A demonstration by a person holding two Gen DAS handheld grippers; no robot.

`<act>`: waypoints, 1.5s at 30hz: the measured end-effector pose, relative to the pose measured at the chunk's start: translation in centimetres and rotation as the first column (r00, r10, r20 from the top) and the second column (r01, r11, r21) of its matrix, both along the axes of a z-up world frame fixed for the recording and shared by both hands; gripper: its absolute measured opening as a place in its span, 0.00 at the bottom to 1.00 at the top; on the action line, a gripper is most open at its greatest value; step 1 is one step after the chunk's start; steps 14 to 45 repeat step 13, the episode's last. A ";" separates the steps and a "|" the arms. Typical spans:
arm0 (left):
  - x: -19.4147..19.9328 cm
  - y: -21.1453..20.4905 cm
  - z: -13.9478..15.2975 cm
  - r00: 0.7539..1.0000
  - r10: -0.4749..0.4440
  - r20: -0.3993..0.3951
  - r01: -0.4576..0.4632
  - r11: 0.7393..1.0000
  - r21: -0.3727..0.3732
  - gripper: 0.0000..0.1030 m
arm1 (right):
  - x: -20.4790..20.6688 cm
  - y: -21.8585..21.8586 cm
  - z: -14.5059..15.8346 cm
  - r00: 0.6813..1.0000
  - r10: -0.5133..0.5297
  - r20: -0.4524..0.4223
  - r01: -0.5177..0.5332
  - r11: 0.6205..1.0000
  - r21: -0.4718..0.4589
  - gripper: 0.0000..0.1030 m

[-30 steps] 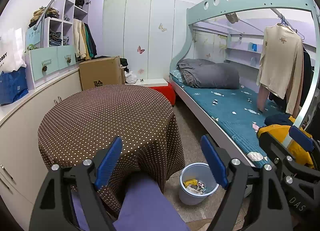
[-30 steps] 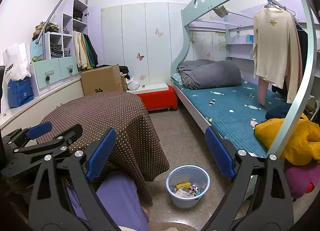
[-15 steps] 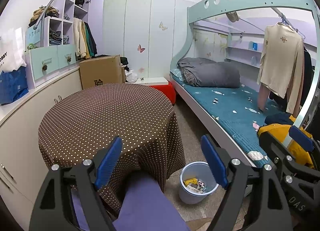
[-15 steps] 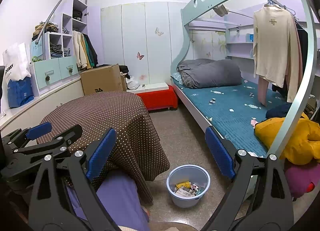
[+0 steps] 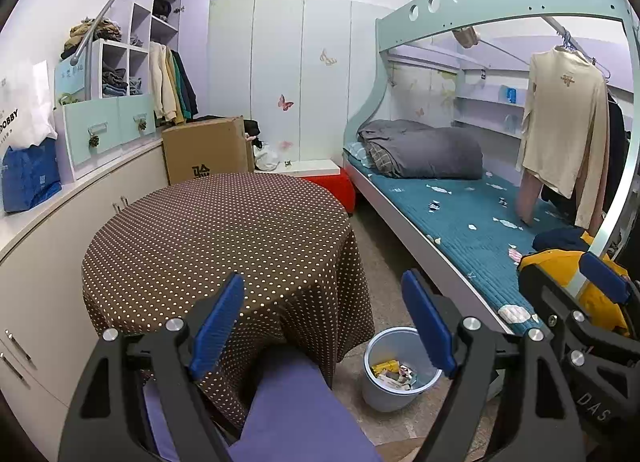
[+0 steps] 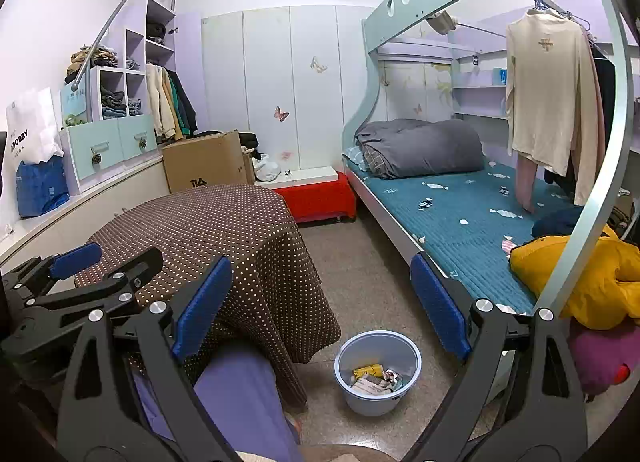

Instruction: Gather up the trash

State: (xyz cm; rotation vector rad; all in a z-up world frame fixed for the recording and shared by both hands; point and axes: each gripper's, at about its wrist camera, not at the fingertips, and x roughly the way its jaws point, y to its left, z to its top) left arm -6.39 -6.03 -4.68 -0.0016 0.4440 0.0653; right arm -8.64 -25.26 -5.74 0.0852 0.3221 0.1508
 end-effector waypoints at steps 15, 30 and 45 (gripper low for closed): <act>0.3 0.0 -0.3 1.000 0.000 -0.020 0.000 1.000 0.003 0.77 | 0.3 0.4 -0.3 1.000 0.001 -0.011 -0.001 1.000 0.002 0.88; 0.3 0.0 -0.3 1.000 0.000 -0.020 0.000 1.000 0.003 0.77 | 0.3 0.4 -0.3 1.000 0.001 -0.011 -0.001 1.000 0.002 0.88; 0.3 0.0 -0.3 1.000 0.000 -0.020 0.000 1.000 0.003 0.77 | 0.3 0.4 -0.3 1.000 0.001 -0.011 -0.001 1.000 0.002 0.88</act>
